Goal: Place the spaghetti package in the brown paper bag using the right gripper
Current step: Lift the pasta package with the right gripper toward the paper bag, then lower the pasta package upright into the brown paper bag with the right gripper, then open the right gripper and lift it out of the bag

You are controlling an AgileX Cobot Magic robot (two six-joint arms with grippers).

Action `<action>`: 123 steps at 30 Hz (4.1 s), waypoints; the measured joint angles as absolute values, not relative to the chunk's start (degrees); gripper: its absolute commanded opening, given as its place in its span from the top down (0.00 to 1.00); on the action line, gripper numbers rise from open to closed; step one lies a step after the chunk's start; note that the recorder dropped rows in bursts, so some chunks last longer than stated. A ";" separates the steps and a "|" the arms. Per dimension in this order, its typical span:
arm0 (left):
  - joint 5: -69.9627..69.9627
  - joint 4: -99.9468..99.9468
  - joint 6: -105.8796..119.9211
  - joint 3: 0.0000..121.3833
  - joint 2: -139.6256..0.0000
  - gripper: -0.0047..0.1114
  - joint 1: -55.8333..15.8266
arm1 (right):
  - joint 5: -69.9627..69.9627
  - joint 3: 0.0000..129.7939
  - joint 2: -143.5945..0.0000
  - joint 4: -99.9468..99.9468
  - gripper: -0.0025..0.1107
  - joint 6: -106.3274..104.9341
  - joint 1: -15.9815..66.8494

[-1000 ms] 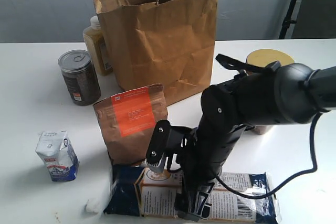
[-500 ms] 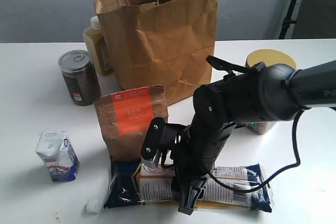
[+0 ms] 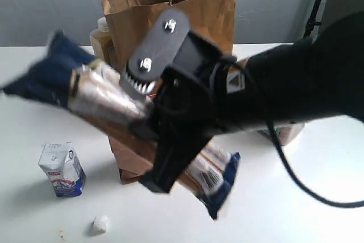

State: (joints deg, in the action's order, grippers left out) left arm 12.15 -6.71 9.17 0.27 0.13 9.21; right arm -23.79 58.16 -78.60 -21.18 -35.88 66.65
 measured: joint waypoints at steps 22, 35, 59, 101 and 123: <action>12.15 -6.71 9.17 0.27 0.13 0.96 9.21 | 4.24 89.01 -96.13 -23.31 0.98 -37.34 62.61; 12.15 -6.71 9.17 0.27 0.13 0.96 9.21 | 15.52 105.52 -111.81 -23.42 0.98 -36.18 54.20; 12.15 -6.71 9.17 0.27 0.13 0.96 9.21 | 3.58 106.42 -117.40 -20.81 0.98 -47.58 54.47; 12.15 -6.71 9.17 0.27 0.13 0.96 9.21 | -30.00 106.42 -117.40 -15.86 0.87 -20.84 44.68; 12.15 -6.71 9.17 0.27 0.13 0.96 9.21 | -41.20 107.50 -117.14 -15.97 0.43 -20.84 44.68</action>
